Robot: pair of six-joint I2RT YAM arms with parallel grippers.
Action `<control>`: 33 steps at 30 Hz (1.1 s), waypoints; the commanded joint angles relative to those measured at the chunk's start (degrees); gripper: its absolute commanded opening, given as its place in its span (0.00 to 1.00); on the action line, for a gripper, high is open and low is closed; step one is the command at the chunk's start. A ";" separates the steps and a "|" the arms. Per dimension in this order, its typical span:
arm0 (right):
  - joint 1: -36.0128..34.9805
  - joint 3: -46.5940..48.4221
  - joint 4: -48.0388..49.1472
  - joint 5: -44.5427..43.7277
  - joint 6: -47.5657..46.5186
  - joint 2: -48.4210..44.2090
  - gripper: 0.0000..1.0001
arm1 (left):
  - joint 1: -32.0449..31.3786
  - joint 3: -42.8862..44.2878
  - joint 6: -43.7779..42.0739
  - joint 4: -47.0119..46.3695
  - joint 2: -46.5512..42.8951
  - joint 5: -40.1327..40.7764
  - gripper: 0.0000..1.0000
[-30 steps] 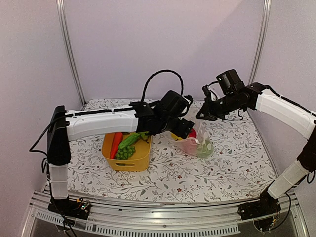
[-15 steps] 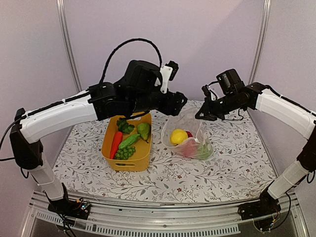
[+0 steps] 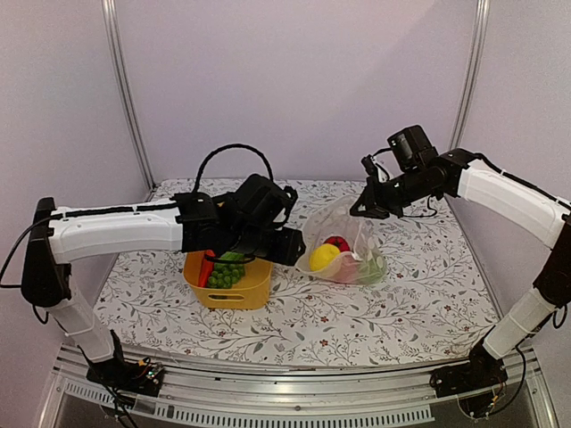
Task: Place the food in the zip-top bag and seal the zipper
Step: Adjust the zipper food storage bag at the center of the board.
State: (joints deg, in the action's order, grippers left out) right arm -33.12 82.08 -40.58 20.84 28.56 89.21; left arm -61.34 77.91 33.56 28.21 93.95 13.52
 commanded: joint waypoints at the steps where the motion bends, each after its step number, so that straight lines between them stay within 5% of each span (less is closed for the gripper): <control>1: -0.45 1.02 0.80 1.22 0.11 0.35 0.00 | 2.98 2.81 6.73 2.08 4.37 -1.81 0.52; 3: -0.54 0.75 0.65 1.13 0.06 0.29 0.00 | 4.61 4.09 8.39 1.79 6.30 -5.11 0.49; 10: -0.54 -0.24 0.32 0.70 -0.12 -0.61 0.00 | 7.61 10.66 5.94 -3.05 12.26 -18.41 0.00; 15: -1.77 5.16 -8.73 -4.19 -1.64 0.93 0.19 | 5.78 21.62 0.46 -2.24 11.39 -14.58 0.00; 19: -3.54 9.57 -16.61 -9.20 -2.40 2.86 0.33 | 6.32 17.79 -0.79 -9.73 9.04 -11.02 0.00; 23: -3.61 9.24 -17.97 -12.61 -1.17 2.38 0.32 | 9.74 20.71 4.36 -7.22 14.06 -18.04 0.00; 28: -3.61 6.92 -15.71 -13.03 -1.72 3.21 0.15 | 9.98 23.74 4.34 -5.74 17.02 -20.05 0.00; 33: -3.62 7.03 -14.77 -12.29 -1.36 5.18 0.20 | 9.97 23.43 3.18 -6.09 16.30 -19.52 0.00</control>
State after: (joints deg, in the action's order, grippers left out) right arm -36.69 89.71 -55.70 9.52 27.05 92.29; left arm -51.27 100.44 37.39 22.00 111.15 -4.78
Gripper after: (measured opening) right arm 0.163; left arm 0.005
